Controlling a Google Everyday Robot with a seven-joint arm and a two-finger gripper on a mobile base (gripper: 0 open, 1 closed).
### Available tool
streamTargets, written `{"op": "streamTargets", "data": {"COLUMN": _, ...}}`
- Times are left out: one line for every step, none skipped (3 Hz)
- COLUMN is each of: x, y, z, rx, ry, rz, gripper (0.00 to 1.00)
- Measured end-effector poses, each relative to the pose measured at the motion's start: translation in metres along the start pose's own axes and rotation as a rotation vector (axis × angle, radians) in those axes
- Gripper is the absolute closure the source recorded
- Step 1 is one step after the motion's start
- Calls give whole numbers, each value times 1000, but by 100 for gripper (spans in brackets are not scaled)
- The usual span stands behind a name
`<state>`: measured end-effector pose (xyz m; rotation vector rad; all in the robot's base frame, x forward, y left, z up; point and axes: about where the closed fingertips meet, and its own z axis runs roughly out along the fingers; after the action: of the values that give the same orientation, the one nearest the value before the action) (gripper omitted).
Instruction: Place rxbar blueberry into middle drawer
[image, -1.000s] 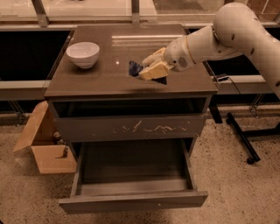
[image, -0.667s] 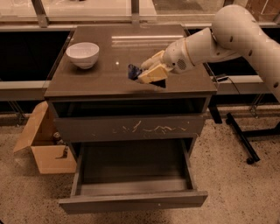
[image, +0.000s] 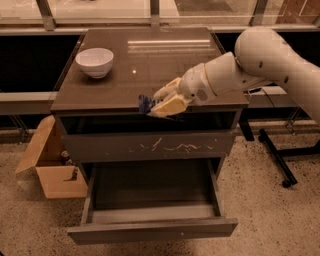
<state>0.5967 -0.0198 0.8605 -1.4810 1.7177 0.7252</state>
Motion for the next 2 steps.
{"op": "streamTargets", "data": {"x": 20, "y": 42, "z": 19, "rx": -30, "ry": 53, "rz": 7, "gripper": 100}}
{"op": "streamTargets", "data": {"x": 64, "y": 80, "z": 48, "rx": -82, "ry": 103, "rz": 66, "gripper": 100}}
